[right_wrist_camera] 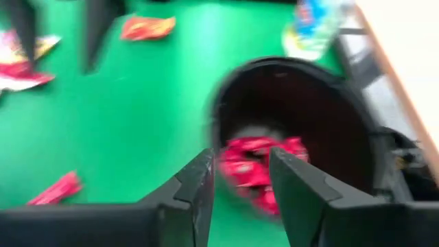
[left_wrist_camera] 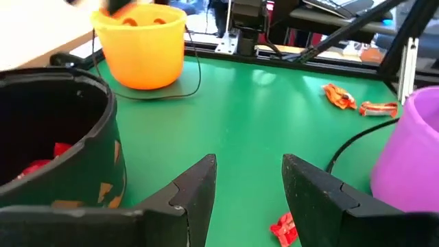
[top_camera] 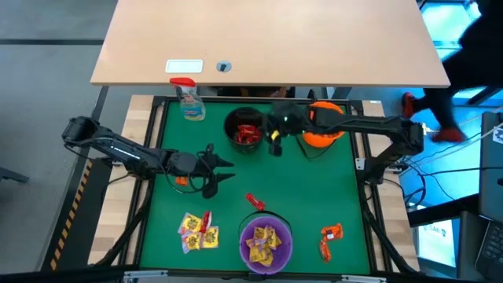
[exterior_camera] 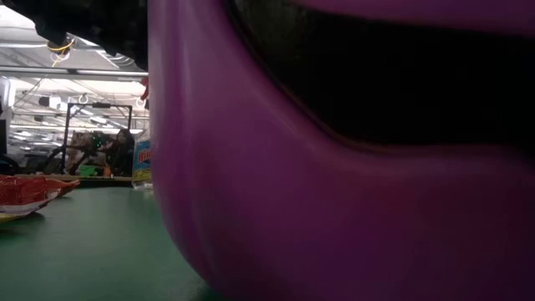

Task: Sort candy
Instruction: Put the red chocolate into the black bucket

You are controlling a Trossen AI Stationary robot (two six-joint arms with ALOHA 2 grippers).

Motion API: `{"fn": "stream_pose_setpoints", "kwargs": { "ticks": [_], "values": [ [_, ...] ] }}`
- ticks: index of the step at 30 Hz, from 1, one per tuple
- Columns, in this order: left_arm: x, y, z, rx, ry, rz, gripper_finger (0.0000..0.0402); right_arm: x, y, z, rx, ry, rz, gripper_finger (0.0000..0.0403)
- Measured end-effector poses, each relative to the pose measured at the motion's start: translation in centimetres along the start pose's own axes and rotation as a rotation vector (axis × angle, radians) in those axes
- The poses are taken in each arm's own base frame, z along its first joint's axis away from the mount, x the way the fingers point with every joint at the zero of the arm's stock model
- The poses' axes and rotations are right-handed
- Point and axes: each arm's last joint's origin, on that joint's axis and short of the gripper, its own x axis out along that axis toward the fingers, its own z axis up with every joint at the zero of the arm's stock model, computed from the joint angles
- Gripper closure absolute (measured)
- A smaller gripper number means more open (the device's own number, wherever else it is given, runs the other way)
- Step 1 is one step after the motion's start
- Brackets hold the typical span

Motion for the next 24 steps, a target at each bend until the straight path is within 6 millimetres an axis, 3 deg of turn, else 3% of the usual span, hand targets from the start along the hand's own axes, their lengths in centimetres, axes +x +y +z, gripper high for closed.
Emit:
{"fn": "stream_pose_setpoints", "kwargs": {
  "ticks": [7, 12, 19, 24],
  "values": [
    [0.1, -0.6, -0.4, 0.147, 0.014, -0.022, 0.0244, -0.2, 6.4, -0.6, -0.139, 0.145, -0.005, 0.0284],
    [1.6, -0.9, -2.2, 0.247, 0.107, -0.101, 0.0244, -0.3, 9.9, -0.9, -0.101, 0.153, 0.048, 0.0290],
    [4.6, -1.9, -5.5, 0.321, 0.146, -0.216, 0.0241, -0.5, 11.1, -1.0, -0.037, 0.160, 0.059, 0.0291],
    [7.0, -3.4, -6.1, 0.333, 0.168, -0.290, 0.0215, -0.4, 10.9, -1.0, -0.012, 0.157, 0.049, 0.0291]
  ]
}}
